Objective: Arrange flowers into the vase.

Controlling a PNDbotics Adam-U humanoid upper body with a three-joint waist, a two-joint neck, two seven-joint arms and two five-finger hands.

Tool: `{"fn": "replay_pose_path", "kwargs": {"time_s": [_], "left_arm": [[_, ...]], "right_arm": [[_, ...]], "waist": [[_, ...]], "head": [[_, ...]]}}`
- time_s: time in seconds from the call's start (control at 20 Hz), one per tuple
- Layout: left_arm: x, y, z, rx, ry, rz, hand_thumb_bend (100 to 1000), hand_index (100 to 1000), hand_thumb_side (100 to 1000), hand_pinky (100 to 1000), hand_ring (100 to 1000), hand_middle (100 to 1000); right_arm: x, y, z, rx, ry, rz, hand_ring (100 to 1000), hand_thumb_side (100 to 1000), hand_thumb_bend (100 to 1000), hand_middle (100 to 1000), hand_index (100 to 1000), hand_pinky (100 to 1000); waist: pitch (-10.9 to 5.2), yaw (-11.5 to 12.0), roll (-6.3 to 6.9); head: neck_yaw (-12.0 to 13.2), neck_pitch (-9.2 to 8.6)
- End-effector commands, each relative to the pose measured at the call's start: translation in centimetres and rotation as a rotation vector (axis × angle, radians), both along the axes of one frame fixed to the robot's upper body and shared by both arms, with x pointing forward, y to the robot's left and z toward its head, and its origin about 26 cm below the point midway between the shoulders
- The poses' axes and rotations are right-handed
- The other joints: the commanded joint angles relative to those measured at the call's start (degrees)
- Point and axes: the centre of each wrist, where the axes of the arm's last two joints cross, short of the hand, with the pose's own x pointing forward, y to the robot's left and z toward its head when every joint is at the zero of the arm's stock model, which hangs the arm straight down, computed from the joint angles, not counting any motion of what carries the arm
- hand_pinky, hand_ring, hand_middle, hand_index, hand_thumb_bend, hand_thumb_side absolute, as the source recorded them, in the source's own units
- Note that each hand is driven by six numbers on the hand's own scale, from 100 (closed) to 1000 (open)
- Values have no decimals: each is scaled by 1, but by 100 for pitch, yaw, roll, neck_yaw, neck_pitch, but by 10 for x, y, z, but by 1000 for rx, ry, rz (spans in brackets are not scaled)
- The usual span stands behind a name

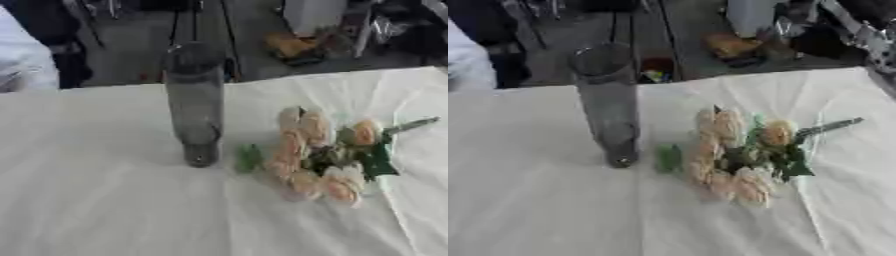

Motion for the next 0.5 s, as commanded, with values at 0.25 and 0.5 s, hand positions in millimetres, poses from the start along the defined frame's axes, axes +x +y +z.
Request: {"fn": "replay_pose_path", "kwargs": {"time_s": [0.25, 0.5], "left_arm": [[-4, 1, 8, 17, -26, -2, 108, 967, 1000, 870, 950, 925], [-4, 1, 7, 14, -23, 2, 107, 968, 1000, 870, 950, 926]], "right_arm": [[9, -11, 21, -138, 170, -50, 1000, 751, 100, 951, 1000, 854], [-12, 1, 59, -189, 395, -90, 1000, 628, 358, 1000, 1000, 882]], "waist": [[-92, -20, -12], [-80, -55, -12]], "head": [[14, -72], [68, -97]]}}
